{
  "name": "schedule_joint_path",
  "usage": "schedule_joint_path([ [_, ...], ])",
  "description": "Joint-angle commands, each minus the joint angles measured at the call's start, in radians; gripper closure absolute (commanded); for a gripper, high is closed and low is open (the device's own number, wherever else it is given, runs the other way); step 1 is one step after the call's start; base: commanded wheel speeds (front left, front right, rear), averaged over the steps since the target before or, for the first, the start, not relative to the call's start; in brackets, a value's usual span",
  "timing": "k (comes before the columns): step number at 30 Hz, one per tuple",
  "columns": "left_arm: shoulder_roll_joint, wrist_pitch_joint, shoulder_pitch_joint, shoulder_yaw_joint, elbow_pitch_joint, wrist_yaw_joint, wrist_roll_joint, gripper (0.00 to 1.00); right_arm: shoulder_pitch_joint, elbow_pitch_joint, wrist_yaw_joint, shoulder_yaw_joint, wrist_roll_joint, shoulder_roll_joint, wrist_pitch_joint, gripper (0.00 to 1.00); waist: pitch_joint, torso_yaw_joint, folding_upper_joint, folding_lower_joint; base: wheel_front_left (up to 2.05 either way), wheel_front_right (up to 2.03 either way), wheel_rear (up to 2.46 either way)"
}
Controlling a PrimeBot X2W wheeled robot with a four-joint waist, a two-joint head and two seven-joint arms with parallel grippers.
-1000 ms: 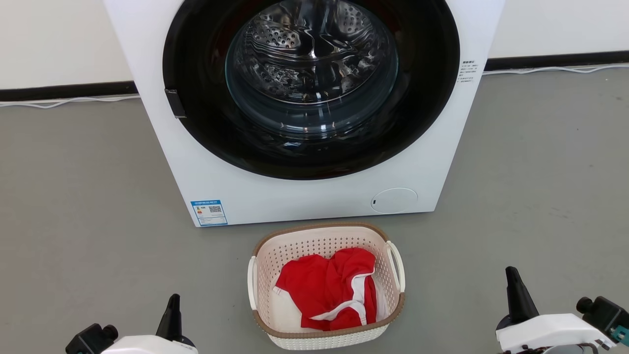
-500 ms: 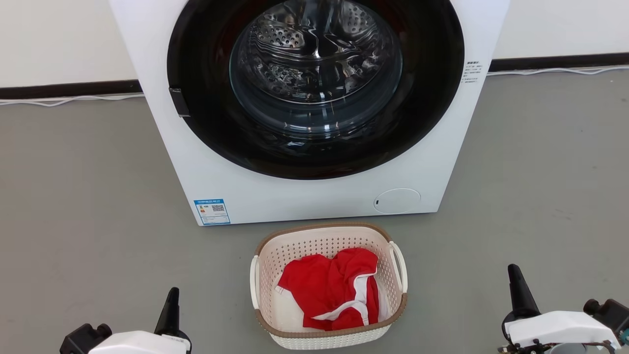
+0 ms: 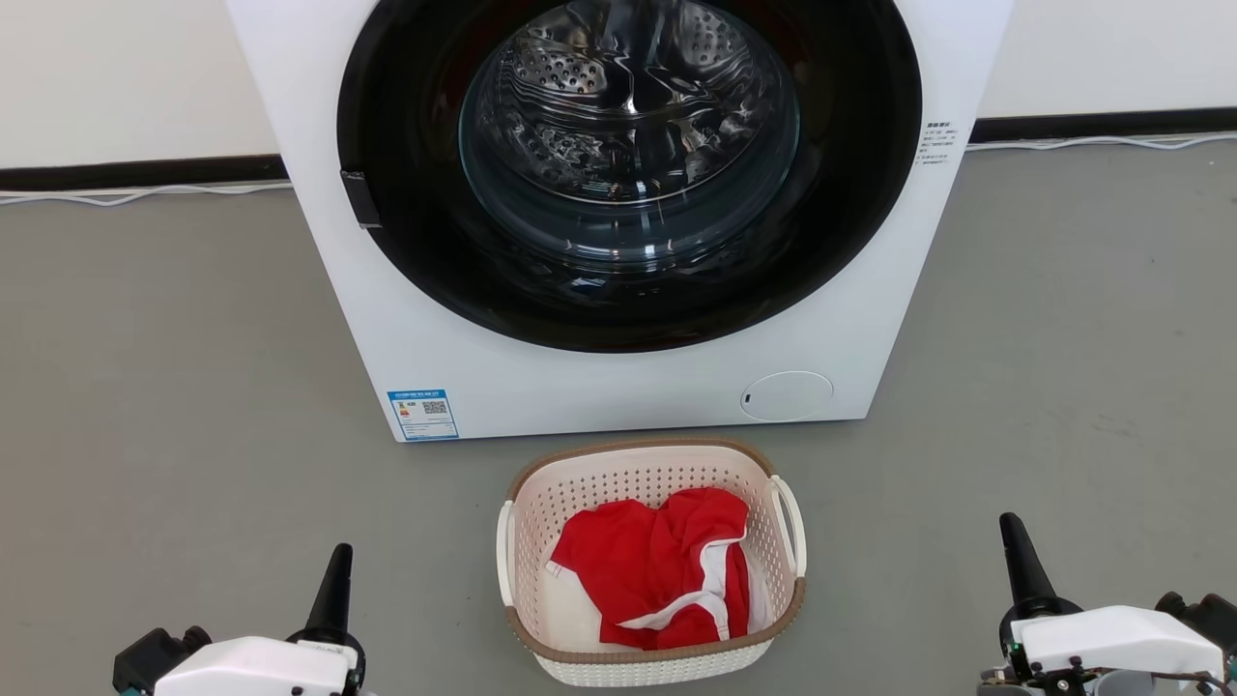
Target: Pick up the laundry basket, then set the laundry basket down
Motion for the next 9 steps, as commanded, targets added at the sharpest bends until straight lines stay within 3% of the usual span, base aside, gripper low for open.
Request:
schedule_joint_path([
  [1, 0.011, 0.010, -0.050, 0.024, -0.032, -0.013, -0.031, 1.00, -0.049, -0.035, 0.005, 0.015, 0.036, -0.011, 0.011, 1.00, 0.000, 0.001, 0.0000, -0.0001, 0.00, 0.00, 0.00],
  [9, 0.013, 0.033, -0.056, 0.032, -0.045, -0.023, -0.114, 1.00, -0.051, -0.047, 0.006, 0.013, 0.137, -0.012, 0.034, 1.00, 0.000, 0.006, 0.0000, -0.0001, 0.00, 0.00, 0.00],
])
